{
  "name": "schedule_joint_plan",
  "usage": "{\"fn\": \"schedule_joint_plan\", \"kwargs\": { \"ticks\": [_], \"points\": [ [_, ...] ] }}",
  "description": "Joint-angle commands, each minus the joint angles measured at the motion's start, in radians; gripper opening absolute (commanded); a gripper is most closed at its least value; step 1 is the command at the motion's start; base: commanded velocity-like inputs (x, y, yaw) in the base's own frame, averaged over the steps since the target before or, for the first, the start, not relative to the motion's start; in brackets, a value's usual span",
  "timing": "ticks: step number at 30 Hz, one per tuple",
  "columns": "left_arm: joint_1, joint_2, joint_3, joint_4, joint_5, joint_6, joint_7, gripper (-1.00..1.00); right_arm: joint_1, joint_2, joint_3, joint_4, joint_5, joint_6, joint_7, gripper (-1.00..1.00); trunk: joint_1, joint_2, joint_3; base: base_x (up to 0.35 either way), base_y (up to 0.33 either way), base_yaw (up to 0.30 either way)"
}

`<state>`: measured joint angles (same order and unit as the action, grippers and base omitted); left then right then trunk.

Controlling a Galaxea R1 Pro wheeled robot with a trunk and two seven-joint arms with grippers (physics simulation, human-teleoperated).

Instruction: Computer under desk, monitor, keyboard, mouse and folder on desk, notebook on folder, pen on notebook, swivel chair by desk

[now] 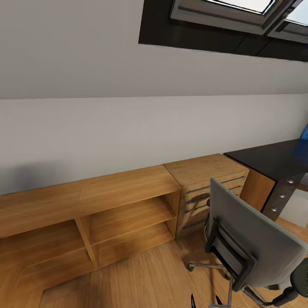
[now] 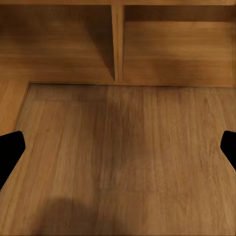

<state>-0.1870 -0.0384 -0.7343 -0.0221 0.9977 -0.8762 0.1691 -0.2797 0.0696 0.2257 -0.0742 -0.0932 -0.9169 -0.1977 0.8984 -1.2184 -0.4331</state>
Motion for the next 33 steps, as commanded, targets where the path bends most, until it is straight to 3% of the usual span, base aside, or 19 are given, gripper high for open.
{"fn": "schedule_joint_plan", "kwargs": {
  "ticks": [1, 9, 33],
  "points": [
    [0.000, 0.000, -0.009, -0.001, -0.001, -0.001, 0.010, 1.00, -0.001, 0.000, 0.009, 0.001, -0.010, -0.003, -0.002, 1.00, 0.000, -0.001, -0.001, 0.035, 0.294, -0.294],
    [0.000, 0.000, -0.009, -0.001, -0.001, -0.001, 0.012, 1.00, -0.001, 0.001, 0.009, 0.002, -0.010, -0.003, -0.002, 1.00, 0.000, -0.001, -0.001, 0.011, 0.216, -0.295],
    [0.000, 0.003, -0.006, -0.001, 0.000, -0.001, 0.013, 1.00, -0.001, -0.004, 0.008, 0.002, -0.009, 0.026, -0.001, 1.00, 0.000, -0.001, -0.001, 0.000, 0.006, -0.297]
  ]
}}
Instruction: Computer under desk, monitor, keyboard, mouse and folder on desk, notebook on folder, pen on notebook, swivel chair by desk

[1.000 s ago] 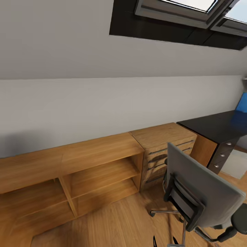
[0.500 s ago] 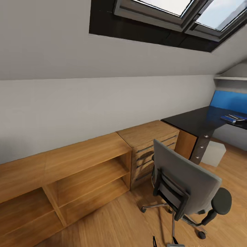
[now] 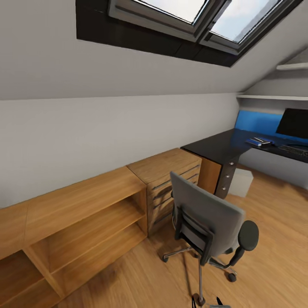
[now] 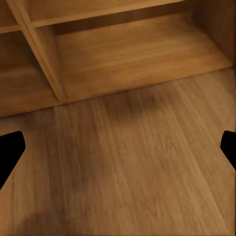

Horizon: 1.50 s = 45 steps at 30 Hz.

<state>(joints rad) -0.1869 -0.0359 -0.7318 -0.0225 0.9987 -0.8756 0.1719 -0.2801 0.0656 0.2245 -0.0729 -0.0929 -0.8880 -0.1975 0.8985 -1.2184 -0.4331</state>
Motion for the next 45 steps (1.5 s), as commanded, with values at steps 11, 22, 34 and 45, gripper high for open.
{"fn": "schedule_joint_plan", "kwargs": {
  "ticks": [11, 22, 34, 45],
  "points": [
    [0.038, 0.021, -0.007, 0.002, 0.001, 0.078, 0.006, 1.00, 0.056, -0.077, 0.007, 0.091, -0.012, 0.017, -0.002, 1.00, 0.000, -0.001, -0.001, 0.000, 0.000, -0.297],
    [0.151, 0.068, -0.010, 0.001, 0.000, 0.067, -0.032, 1.00, 0.147, -0.083, 0.009, 0.097, -0.012, -0.130, -0.002, 1.00, 0.000, -0.001, -0.001, 0.000, 0.000, -0.298],
    [0.206, 0.040, -0.012, 0.001, -0.002, -0.107, -0.055, 1.00, 0.184, -0.082, 0.010, 0.096, -0.009, -0.159, -0.002, 1.00, 0.000, -0.001, -0.001, 0.000, 0.000, -0.300],
    [0.210, 0.038, -0.011, 0.001, -0.002, -0.116, -0.054, 1.00, 0.188, -0.079, 0.009, 0.097, -0.015, -0.159, -0.006, 1.00, 0.000, -0.001, -0.001, 0.001, 0.000, -0.300]
  ]
}}
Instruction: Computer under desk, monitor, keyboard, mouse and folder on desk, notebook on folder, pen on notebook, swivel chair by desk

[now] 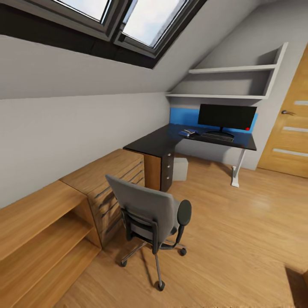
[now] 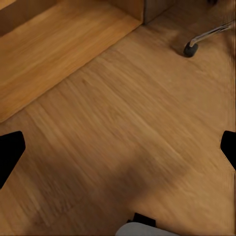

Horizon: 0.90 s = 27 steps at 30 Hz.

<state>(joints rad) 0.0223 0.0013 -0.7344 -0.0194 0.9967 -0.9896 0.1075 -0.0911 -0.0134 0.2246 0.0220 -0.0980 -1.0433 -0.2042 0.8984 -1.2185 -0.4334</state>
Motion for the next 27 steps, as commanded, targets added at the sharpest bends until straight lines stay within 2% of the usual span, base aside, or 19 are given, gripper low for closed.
{"fn": "schedule_joint_plan", "kwargs": {
  "ticks": [1, 15, 27],
  "points": [
    [0.000, 0.000, -0.008, -0.002, 0.000, -0.002, 0.010, 1.00, -0.001, 0.000, 0.009, 0.002, -0.010, -0.004, 0.001, 1.00, 0.000, -0.001, -0.001, 0.017, 0.000, -0.300],
    [0.001, 0.001, -0.006, -0.002, 0.000, 0.004, 0.019, 1.00, -0.001, 0.001, 0.009, 0.003, -0.011, -0.004, 0.000, 1.00, 0.000, -0.001, -0.001, 0.152, 0.107, -0.300],
    [0.001, 0.002, -0.002, -0.002, 0.003, 0.006, 0.021, 1.00, -0.001, 0.001, 0.008, 0.003, -0.011, -0.004, 0.000, 1.00, 0.000, -0.001, -0.001, 0.026, 0.046, -0.300]
  ]
}}
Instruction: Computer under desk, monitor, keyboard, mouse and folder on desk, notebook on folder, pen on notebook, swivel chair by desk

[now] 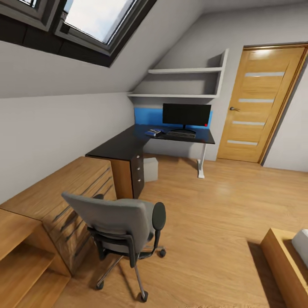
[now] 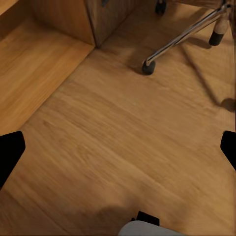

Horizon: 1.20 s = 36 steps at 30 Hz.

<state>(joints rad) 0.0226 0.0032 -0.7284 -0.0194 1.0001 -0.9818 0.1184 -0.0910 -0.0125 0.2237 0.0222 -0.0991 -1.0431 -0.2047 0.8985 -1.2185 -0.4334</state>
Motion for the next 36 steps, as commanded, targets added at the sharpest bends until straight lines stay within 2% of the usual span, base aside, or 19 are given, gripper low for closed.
{"fn": "schedule_joint_plan", "kwargs": {
  "ticks": [1, 15, 26, 31, 36],
  "points": [
    [0.000, 0.000, -0.008, -0.002, 0.000, -0.001, 0.010, 1.00, -0.001, 0.000, 0.009, 0.002, -0.010, -0.004, 0.001, 1.00, 0.000, -0.001, -0.001, 0.002, 0.161, -0.300],
    [0.000, 0.001, -0.008, -0.002, 0.000, -0.001, 0.010, 1.00, -0.001, -0.001, 0.008, 0.002, -0.010, -0.004, 0.001, 1.00, 0.000, -0.001, -0.001, -0.012, 0.267, -0.300],
    [0.000, 0.001, -0.008, -0.002, 0.000, -0.001, 0.010, 1.00, -0.001, 0.000, 0.009, 0.002, -0.008, -0.004, 0.002, 1.00, 0.000, -0.001, -0.001, -0.120, 0.297, -0.299],
    [0.000, 0.001, -0.008, -0.002, 0.000, -0.001, 0.010, 1.00, -0.001, 0.000, 0.009, 0.002, -0.007, -0.003, 0.002, 1.00, 0.000, -0.001, -0.001, -0.146, 0.293, -0.149],
    [0.000, 0.001, -0.008, -0.002, 0.000, -0.001, 0.010, 1.00, -0.001, -0.002, 0.008, 0.002, -0.007, 0.067, 0.003, 1.00, 0.000, -0.001, -0.001, -0.151, 0.289, -0.049]
  ]
}}
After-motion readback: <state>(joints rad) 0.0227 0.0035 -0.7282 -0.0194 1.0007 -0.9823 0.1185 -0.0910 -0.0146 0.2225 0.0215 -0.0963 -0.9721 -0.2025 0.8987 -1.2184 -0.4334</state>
